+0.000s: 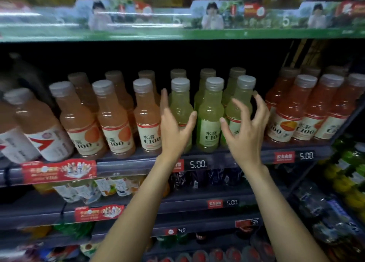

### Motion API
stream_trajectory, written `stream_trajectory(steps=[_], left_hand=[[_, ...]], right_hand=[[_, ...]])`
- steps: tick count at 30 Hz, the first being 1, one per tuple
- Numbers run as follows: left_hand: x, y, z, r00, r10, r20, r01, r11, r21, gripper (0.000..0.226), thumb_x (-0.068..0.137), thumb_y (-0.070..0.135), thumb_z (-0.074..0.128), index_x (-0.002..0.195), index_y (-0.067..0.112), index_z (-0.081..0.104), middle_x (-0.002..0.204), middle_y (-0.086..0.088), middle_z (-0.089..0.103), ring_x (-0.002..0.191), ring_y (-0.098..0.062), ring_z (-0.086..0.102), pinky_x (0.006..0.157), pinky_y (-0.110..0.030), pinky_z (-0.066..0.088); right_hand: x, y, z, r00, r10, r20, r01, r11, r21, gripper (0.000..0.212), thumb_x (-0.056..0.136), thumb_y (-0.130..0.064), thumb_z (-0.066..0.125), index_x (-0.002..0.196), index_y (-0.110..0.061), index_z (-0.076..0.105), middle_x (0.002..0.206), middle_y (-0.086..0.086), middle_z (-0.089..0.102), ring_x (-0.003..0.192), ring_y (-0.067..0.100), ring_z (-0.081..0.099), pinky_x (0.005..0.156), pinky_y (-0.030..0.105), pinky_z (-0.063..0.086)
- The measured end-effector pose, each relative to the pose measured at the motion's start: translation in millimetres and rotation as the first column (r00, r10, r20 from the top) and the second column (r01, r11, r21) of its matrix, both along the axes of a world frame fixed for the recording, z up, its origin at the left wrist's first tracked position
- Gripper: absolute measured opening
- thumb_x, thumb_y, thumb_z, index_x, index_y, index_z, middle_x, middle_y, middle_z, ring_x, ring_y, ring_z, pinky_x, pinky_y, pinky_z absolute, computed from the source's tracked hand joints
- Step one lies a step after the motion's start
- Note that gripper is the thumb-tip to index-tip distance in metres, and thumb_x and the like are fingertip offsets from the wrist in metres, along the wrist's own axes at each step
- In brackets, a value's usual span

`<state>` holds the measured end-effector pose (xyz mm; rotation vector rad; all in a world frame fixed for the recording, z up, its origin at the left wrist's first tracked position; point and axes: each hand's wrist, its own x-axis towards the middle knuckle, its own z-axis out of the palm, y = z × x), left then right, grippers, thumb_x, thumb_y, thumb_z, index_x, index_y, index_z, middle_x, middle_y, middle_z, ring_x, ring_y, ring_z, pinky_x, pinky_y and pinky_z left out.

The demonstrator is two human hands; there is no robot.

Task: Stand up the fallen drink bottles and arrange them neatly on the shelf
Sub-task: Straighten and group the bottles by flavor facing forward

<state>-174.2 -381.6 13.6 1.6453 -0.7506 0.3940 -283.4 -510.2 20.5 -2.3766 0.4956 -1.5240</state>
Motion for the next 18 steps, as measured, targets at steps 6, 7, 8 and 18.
stream_trajectory(steps=[6,7,8,18], left_hand=[[17,-9,3,0.98,-0.128,-0.155,0.108,0.986,-0.131,0.07,0.083,0.044,0.066,0.142,0.028,0.032,0.157,0.0,0.024,0.143,-0.014,0.028,0.117,-0.038,0.028],[18,-9,3,0.974,-0.146,-0.176,0.12,0.981,-0.151,0.065,0.081,0.045,0.067,0.136,0.028,0.04,0.158,0.002,0.022,0.142,-0.013,0.028,0.116,-0.034,0.027],[21,-9,2,0.965,-0.163,-0.205,0.131,0.979,-0.159,0.063,0.077,0.049,0.068,0.131,0.027,0.045,0.158,0.003,0.02,0.142,-0.011,0.026,0.115,-0.03,0.026],[37,-13,2,0.907,-0.227,-0.354,0.17,0.968,-0.185,0.101,0.052,0.081,0.069,0.133,0.023,0.055,0.142,0.035,0.027,0.138,0.002,0.03,0.115,-0.036,0.031]], right_hand=[[14,-4,7,0.997,-0.07,-0.017,0.071,0.997,0.031,0.044,0.085,-0.04,0.062,0.12,-0.014,0.056,0.143,0.023,0.032,0.133,0.034,0.027,0.11,0.044,0.026],[15,-5,9,0.997,-0.081,-0.018,0.082,0.996,0.032,0.042,0.085,-0.041,0.062,0.117,-0.014,0.058,0.143,0.023,0.031,0.134,0.035,0.027,0.11,0.044,0.025],[16,-5,10,0.996,-0.086,-0.019,0.087,0.995,0.04,0.041,0.085,-0.042,0.061,0.115,-0.014,0.06,0.144,0.022,0.03,0.135,0.036,0.026,0.111,0.043,0.024],[18,-3,8,0.993,-0.102,-0.053,0.105,0.993,0.059,0.046,0.084,-0.053,0.057,0.112,-0.017,0.063,0.145,0.024,0.028,0.137,0.039,0.022,0.11,0.055,0.025]])
